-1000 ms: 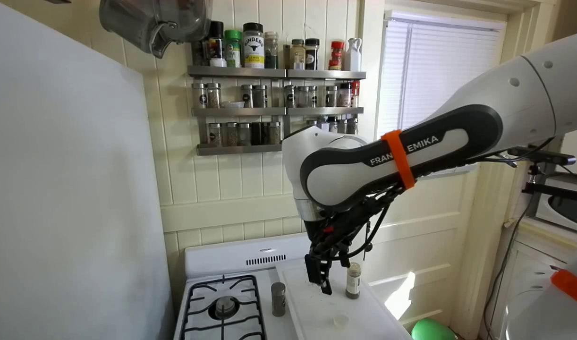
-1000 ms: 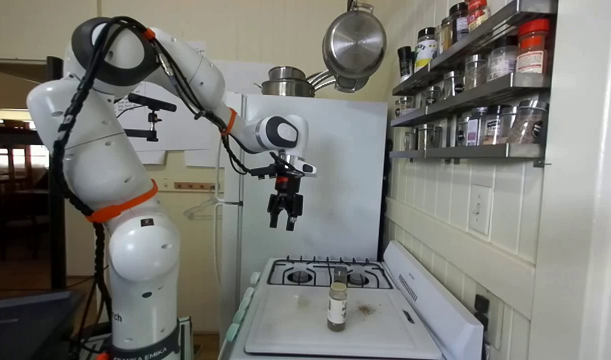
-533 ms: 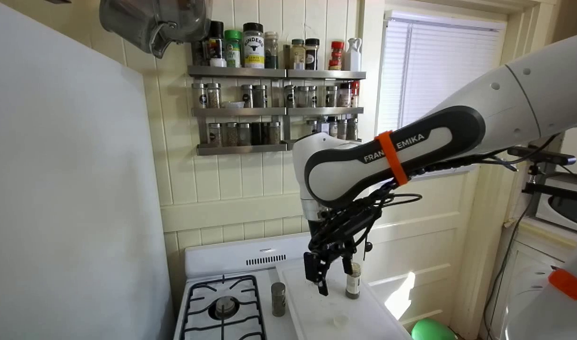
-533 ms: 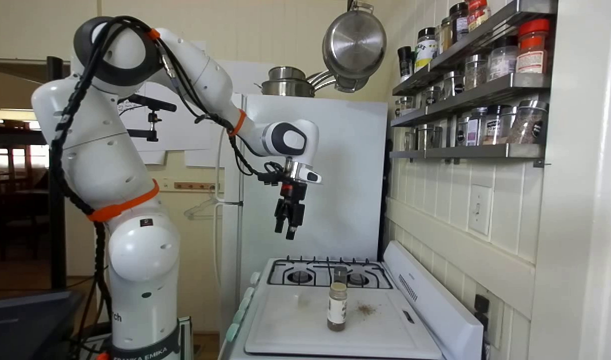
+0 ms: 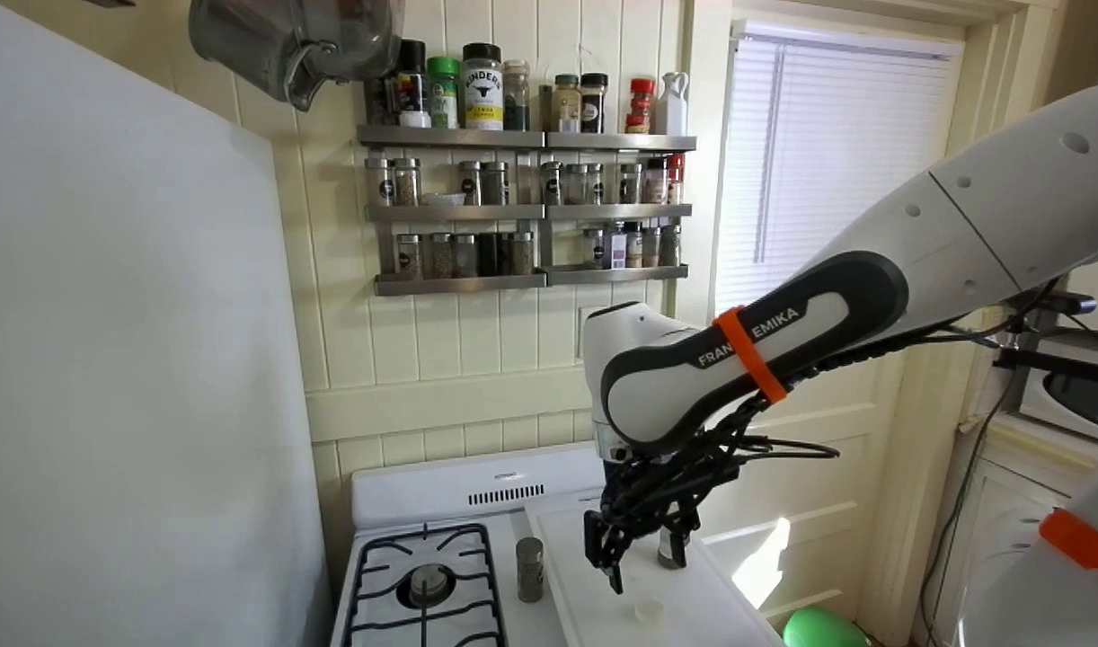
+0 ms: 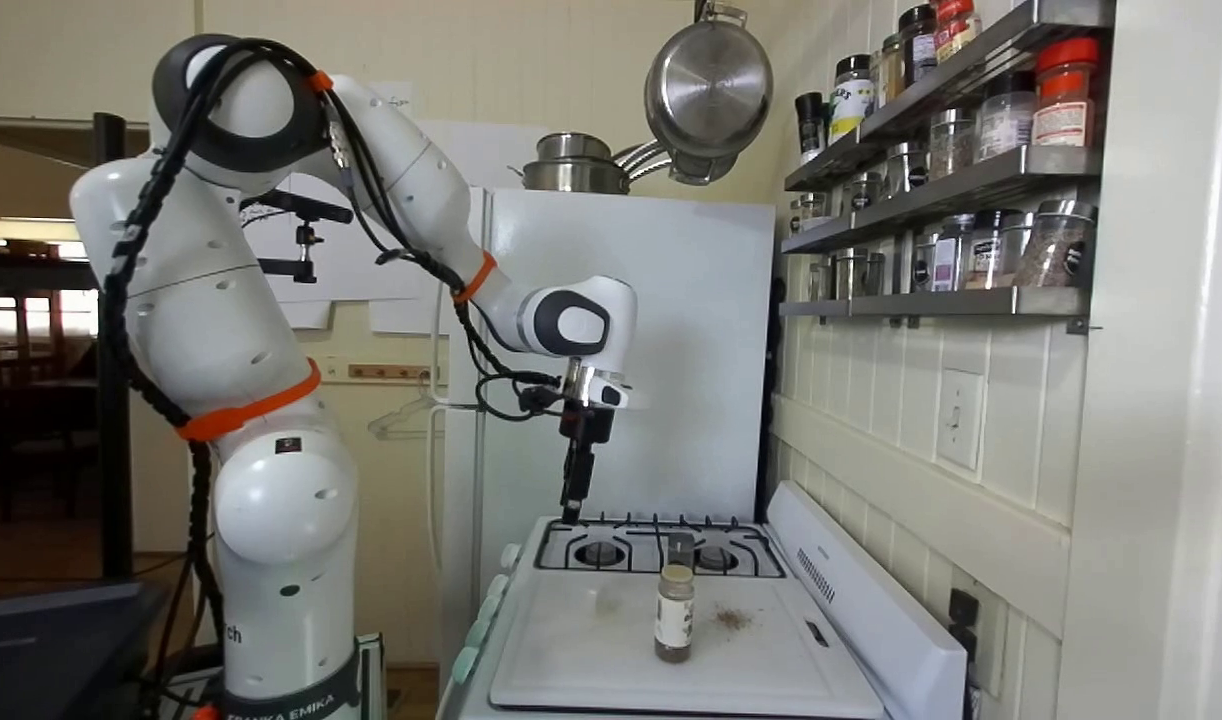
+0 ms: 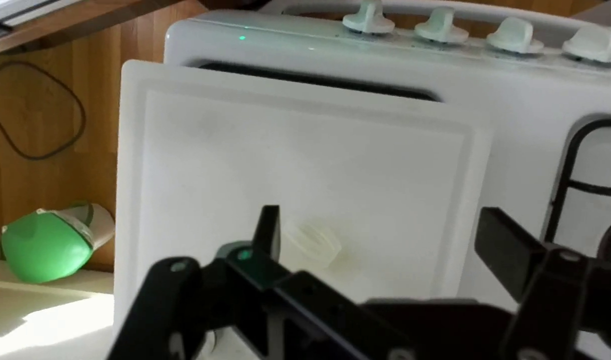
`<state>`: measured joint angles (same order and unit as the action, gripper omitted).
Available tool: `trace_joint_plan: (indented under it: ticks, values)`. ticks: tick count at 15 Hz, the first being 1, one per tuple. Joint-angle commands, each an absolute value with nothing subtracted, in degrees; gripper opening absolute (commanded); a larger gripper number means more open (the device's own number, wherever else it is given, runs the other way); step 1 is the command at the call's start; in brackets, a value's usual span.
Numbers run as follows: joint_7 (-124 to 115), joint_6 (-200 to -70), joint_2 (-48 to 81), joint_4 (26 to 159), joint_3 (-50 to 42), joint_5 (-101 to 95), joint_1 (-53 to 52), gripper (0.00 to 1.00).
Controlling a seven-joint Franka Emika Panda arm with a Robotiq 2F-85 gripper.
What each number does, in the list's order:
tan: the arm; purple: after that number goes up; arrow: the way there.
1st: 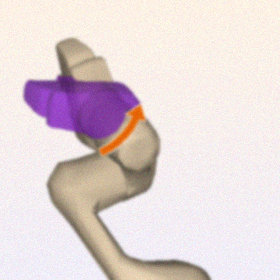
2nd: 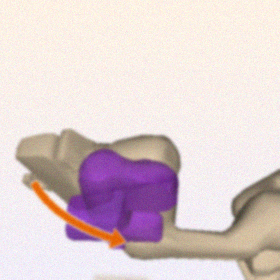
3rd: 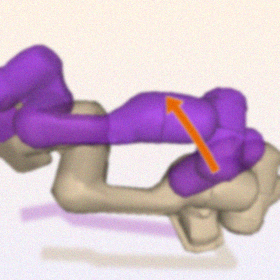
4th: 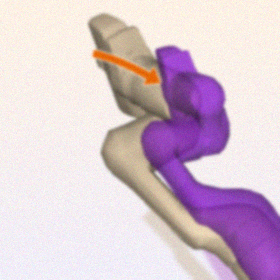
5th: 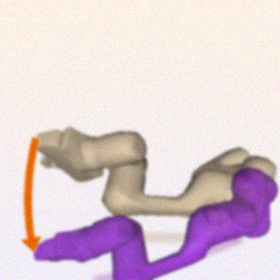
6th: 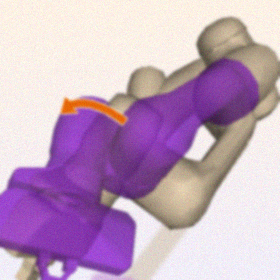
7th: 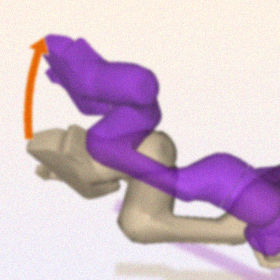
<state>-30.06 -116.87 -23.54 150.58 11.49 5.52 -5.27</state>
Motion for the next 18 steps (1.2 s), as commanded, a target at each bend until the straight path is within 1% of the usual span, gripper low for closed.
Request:
trace_joint_plan:
  ticks: [1, 10, 18]
  values:
    - [-33.1, -120.3, -26.5, 155.3, 11.1, 7.5, -4.0, 1.0]
    - [-31.5, -125.0, -24.1, 156.6, 7.4, 7.0, -0.1, 1.0]
    - [-28.4, -132.3, -17.7, 156.0, 5.7, 6.9, 1.1, 1.0]
